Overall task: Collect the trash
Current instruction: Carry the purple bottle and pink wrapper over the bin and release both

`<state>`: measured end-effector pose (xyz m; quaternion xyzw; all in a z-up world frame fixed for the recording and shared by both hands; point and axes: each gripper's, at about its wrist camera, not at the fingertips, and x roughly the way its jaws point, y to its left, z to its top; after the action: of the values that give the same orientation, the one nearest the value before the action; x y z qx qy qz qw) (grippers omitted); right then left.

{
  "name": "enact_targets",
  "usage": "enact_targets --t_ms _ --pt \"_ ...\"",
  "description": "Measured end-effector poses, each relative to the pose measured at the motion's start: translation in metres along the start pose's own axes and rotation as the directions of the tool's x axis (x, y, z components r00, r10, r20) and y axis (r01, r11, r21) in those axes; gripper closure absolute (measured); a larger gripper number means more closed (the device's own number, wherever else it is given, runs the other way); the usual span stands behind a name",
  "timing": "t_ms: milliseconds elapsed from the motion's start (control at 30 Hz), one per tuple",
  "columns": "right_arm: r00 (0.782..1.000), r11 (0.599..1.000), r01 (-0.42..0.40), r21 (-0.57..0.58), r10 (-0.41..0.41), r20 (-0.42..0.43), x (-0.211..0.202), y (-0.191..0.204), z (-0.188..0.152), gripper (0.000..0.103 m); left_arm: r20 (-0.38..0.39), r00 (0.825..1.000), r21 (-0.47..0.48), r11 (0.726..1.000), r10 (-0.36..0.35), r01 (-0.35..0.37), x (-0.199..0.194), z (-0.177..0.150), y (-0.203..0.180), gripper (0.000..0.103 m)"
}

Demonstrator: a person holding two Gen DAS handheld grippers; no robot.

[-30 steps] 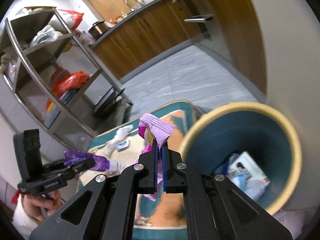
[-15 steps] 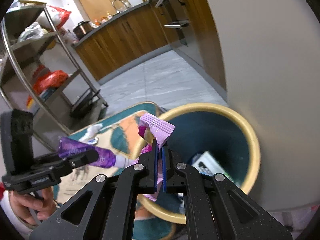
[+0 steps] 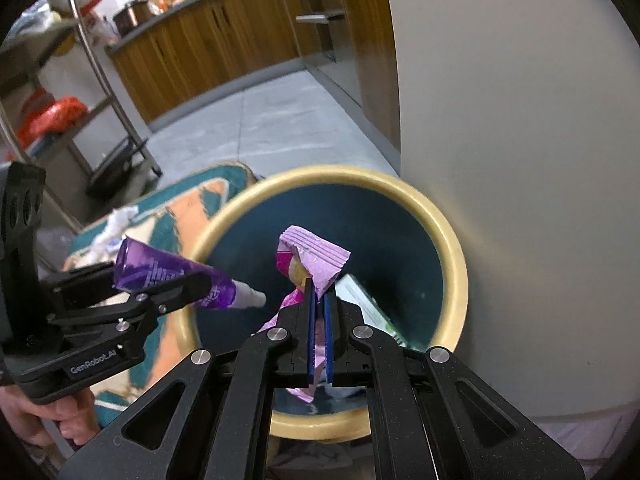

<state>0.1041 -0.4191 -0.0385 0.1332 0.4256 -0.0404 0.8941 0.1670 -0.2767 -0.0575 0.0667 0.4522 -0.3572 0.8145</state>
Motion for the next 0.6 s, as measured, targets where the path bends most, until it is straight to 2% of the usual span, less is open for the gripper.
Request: enact_targets --t_ms 233,300,367,433,533,600 --pt "0.999 1.000 0.015 0.004 -0.015 -0.047 0.011 0.000 -0.003 0.086 -0.050 0.999 0.037 0.999 0.013 -0.011 0.025 -0.004 -0.001 0.069" --pt "0.999 1.000 0.024 -0.001 -0.024 -0.046 0.011 0.001 -0.003 0.072 -0.046 0.999 0.029 1.000 0.013 -0.012 0.024 -0.004 0.002 0.069" --pt "0.999 1.000 0.025 0.006 -0.025 -0.036 0.009 -0.001 -0.002 0.067 -0.025 1.000 0.024 1.000 0.014 -0.013 0.018 -0.002 0.005 0.058" --pt "0.999 1.000 0.029 0.013 -0.028 -0.026 0.007 -0.003 -0.001 0.066 0.004 1.000 0.020 1.000 0.019 -0.019 0.010 -0.001 0.010 0.051" --pt "1.000 0.999 0.028 0.020 -0.028 -0.011 0.004 -0.002 0.000 0.064 0.026 0.999 0.016 0.999 0.034 -0.034 -0.001 -0.002 0.018 0.047" --pt "0.999 0.999 0.032 0.017 -0.032 0.000 0.002 0.001 0.002 0.058 0.043 0.998 0.011 0.999 0.051 -0.052 -0.010 -0.003 0.025 0.041"
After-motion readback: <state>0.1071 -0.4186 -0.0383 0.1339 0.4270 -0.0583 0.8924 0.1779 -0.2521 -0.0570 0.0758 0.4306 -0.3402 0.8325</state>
